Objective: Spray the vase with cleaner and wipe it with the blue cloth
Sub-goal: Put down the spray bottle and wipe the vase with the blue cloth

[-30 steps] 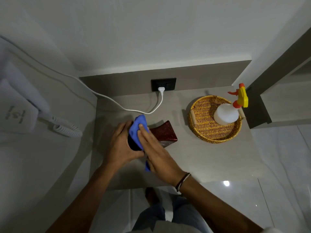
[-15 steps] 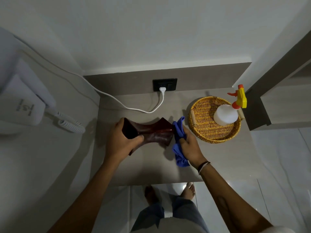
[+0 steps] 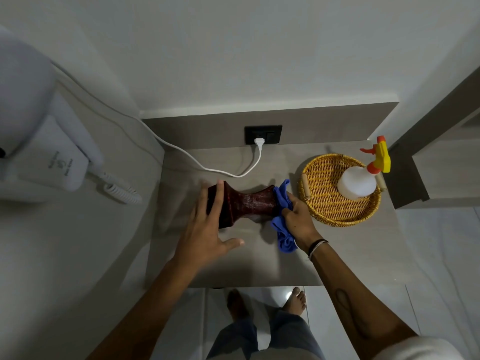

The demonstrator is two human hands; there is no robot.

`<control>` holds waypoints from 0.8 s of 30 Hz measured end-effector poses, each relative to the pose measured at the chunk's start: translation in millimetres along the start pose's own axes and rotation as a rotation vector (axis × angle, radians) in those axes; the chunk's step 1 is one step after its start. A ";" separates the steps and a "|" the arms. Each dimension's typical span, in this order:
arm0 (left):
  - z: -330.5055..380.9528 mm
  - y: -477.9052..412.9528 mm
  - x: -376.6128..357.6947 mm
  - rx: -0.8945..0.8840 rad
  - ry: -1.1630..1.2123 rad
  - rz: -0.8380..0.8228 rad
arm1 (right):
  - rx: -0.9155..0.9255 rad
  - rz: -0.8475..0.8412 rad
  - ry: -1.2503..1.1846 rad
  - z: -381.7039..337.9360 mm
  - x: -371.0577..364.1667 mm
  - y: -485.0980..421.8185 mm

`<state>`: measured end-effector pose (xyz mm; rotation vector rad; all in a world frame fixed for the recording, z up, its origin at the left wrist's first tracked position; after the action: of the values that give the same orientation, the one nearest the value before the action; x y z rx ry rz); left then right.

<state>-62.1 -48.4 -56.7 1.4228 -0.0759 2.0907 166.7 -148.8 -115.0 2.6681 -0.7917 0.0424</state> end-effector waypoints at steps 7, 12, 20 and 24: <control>20.1 -3.5 8.1 -0.162 -0.119 0.169 | 0.049 -0.035 0.080 5.9 -2.5 -5.1; 16.4 -7.5 11.4 -0.095 -0.083 0.157 | 0.127 0.004 0.147 -0.5 -8.1 7.0; 10.2 -13.5 12.3 -0.073 0.043 0.132 | 0.738 -0.186 0.346 -46.8 -63.7 70.8; 1.1 -15.9 15.2 -0.064 0.052 0.124 | 0.800 -0.319 0.651 -22.1 -74.9 64.6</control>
<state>-56.8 -29.1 -47.6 1.3557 -0.2127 2.2041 70.6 -152.4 -82.7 3.1104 -0.1224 1.3085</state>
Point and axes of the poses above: each hand's wrist, its own y-axis away from the middle knuckle, its own x-axis out of the back of the hand, z = x × y, the point moved 2 cm from there along -y, towards the middle knuckle, and after that the axes turned 10 degrees about x, right-handed, at the moved point
